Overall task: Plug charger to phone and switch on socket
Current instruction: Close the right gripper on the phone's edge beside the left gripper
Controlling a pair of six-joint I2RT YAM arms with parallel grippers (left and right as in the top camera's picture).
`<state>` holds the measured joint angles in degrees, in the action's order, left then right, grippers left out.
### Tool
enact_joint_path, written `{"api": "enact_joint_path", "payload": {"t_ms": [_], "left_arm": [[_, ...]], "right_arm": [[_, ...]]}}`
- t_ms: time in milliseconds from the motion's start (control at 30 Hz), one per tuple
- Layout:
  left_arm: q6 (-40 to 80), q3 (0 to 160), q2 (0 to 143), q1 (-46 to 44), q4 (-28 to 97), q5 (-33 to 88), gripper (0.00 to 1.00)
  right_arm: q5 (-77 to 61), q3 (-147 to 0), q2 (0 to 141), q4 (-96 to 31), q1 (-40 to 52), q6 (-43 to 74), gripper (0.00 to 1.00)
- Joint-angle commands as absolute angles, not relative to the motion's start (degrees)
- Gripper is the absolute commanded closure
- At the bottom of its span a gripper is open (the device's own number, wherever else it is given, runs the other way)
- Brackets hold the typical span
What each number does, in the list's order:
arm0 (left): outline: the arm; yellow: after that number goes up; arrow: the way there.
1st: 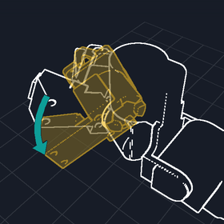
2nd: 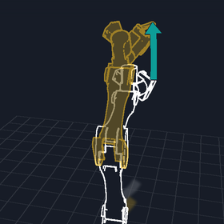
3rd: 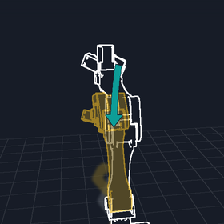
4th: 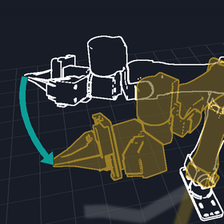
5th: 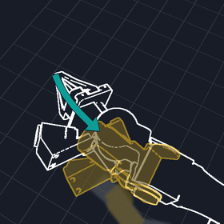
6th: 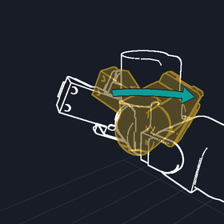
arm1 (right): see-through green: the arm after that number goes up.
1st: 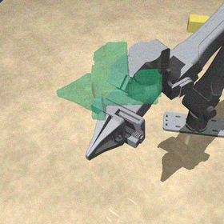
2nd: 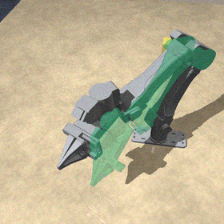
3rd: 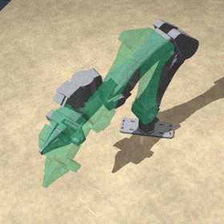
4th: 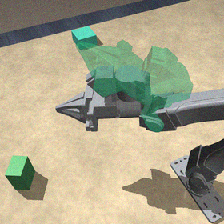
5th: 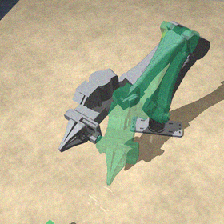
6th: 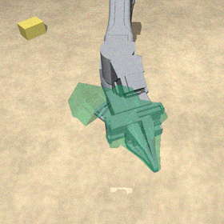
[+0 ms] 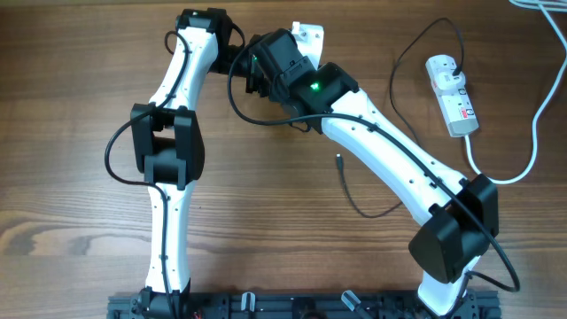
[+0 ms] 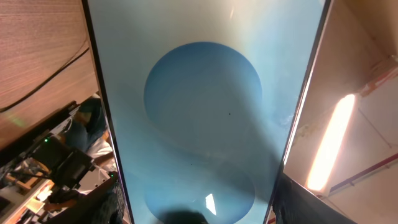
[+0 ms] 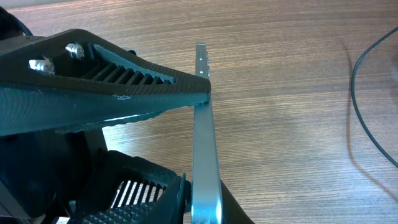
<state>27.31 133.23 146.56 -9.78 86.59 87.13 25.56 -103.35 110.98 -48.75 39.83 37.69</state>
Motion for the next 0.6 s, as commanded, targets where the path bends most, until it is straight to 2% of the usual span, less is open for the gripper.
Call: {"api": "enact_joint_path", "payload": {"t_ms": [0,167,567], "left_arm": [[27.40,132.99,143.15,-9.63,86.65,90.17,0.36],[27.40,132.99,143.15,-9.63,86.65,90.17,0.36],[27.40,132.99,143.15,-9.63,86.65,90.19,0.34]], "right_arm": [[25.65,-104.68,109.38,-48.47,40.18,38.15,0.85],[25.65,-104.68,109.38,-48.45,40.18,38.13,0.95],[25.63,-104.68,109.38,-48.42,40.18,39.53,0.95]]}}
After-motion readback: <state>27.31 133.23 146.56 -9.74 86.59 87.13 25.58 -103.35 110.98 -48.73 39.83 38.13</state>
